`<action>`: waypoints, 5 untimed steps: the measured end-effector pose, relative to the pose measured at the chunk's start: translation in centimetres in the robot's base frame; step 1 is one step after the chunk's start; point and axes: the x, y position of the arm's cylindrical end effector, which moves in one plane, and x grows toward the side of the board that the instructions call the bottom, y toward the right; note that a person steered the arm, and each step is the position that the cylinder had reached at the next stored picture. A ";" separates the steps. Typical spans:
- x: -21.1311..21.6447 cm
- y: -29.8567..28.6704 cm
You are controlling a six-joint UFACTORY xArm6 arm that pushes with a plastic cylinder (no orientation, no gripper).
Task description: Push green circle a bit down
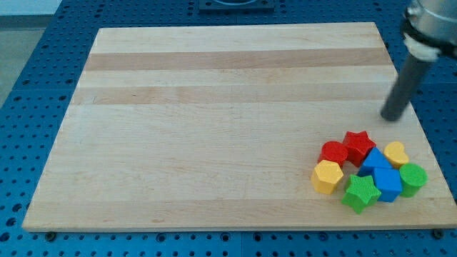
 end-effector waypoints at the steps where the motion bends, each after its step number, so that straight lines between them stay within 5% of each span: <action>1: 4.3 0.5; 2: 3.0 0.5; 4: 11.8 0.5; 5: 9.8 1.8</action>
